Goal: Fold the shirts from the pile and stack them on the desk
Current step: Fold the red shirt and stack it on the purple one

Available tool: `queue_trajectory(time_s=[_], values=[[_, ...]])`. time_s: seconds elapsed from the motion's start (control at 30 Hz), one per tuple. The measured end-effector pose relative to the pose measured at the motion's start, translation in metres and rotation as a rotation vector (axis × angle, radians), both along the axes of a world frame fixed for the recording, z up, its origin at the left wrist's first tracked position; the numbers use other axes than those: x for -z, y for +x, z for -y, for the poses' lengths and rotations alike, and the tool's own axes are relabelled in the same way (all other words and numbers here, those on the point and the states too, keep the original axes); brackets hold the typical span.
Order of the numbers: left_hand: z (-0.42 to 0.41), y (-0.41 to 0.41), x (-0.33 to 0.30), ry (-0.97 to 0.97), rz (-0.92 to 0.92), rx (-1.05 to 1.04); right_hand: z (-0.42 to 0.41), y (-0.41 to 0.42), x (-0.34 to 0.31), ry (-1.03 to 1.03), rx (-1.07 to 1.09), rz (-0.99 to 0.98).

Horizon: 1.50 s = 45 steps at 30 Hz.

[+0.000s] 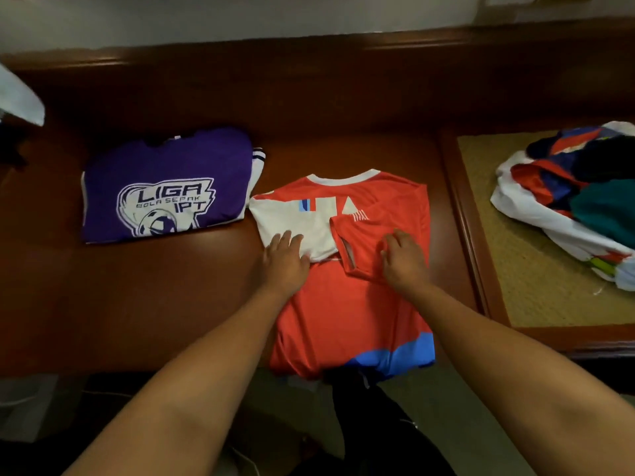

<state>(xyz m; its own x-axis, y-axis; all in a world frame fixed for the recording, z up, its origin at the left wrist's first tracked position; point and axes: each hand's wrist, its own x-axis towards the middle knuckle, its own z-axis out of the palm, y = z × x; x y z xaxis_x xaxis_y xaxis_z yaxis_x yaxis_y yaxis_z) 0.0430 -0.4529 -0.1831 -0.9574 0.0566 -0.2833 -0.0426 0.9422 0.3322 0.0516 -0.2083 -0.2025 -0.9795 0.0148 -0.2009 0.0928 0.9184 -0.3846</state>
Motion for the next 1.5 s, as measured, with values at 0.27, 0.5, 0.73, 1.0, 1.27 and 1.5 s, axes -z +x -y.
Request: queue_trajectory(time_s=[0.27,0.5,0.73,1.0,1.27,1.5], values=[[-0.003,-0.082,0.05,-0.212,0.032,0.143,-0.007,-0.084,0.032,0.183,-0.084,0.113],[-0.001,-0.147,0.07,-0.289,-0.115,0.154,-0.012,-0.159,0.042,0.266,-0.053,0.055],[-0.002,-0.201,0.065,-0.298,-0.09,0.142,-0.004,-0.213,0.041,0.251,0.022,0.018],[-0.004,-0.187,0.049,-0.177,-0.067,0.121,-0.001,-0.21,0.026,0.149,0.032,-0.005],[-0.014,-0.007,0.039,-0.022,-0.064,0.1,0.003,-0.03,0.007,-0.096,0.116,-0.088],[-0.004,0.159,0.021,-0.073,0.007,0.212,0.019,0.15,0.009,-0.095,0.207,0.082]])
